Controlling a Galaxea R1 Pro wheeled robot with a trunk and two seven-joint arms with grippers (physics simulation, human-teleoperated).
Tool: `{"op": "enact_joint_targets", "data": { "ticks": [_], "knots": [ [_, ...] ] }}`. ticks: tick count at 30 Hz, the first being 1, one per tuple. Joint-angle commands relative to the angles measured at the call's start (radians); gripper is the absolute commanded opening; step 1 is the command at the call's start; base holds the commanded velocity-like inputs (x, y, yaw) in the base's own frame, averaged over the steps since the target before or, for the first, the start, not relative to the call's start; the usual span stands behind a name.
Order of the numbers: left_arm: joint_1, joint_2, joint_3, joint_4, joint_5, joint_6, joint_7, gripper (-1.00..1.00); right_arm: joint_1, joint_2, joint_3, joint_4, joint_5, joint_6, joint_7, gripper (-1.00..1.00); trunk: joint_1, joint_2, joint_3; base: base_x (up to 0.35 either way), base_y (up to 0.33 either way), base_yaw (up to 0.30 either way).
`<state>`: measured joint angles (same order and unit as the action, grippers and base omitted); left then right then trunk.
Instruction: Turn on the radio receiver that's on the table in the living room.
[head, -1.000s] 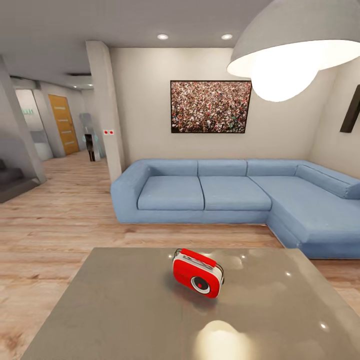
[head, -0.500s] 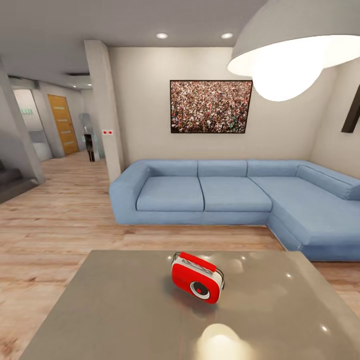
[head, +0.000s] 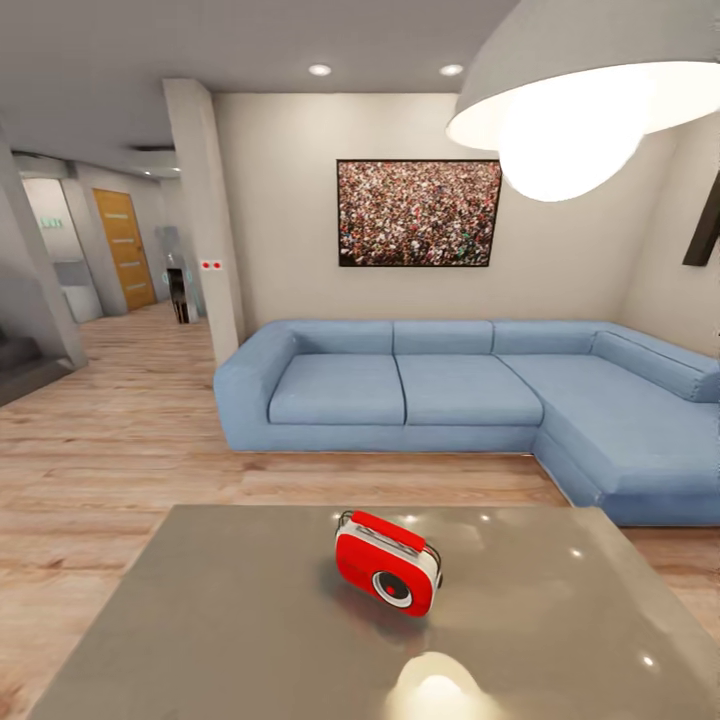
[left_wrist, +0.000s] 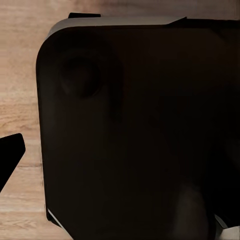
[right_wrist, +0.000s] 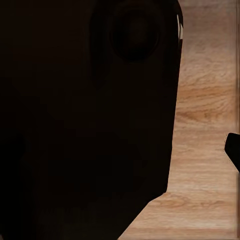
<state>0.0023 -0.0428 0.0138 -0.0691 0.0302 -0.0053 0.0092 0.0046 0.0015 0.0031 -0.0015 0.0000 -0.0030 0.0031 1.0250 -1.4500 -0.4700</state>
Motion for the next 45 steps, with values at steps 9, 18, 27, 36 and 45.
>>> {"op": "enact_joint_targets", "data": {
  "ticks": [9, 18, 27, 36, 45],
  "knots": [
    [0.0, 0.0, 0.0, -0.002, -0.001, -0.001, 0.0, 1.0, 0.0, 0.0, 0.0, 0.0, 0.0, 0.0, 0.0, 1.0, 0.0, 0.0, 0.0, 0.001, -0.182, 0.0],
    [0.0, 0.0, 0.0, -0.006, -0.001, -0.001, 0.0, 1.0, 0.0, 0.0, 0.0, 0.0, 0.0, 0.0, 0.0, 1.0, 0.0, 0.0, 0.0, 0.0, -0.012, 0.0],
    [0.0, -0.008, 0.0, -0.008, -0.001, 0.0, 0.0, 1.0, 0.0, 0.0, 0.0, 0.0, 0.0, 0.0, -0.001, 1.0, 0.0, 0.0, 0.0, 0.0, 0.0, 0.0],
    [0.0, -0.014, 0.0, -0.006, -0.001, 0.006, 0.0, 1.0, 0.0, 0.0, 0.0, 0.0, 0.0, 0.001, 0.001, 1.0, -0.035, 0.063, 0.028, 0.0, 0.0, 0.0],
    [0.0, -0.014, 0.0, -0.006, -0.001, 0.008, 0.0, 1.0, 0.0, 0.0, 0.0, 0.0, 0.0, 0.001, 0.003, 1.0, -0.069, 0.126, 0.056, 0.0, 0.0, 0.0]
  ]
}}
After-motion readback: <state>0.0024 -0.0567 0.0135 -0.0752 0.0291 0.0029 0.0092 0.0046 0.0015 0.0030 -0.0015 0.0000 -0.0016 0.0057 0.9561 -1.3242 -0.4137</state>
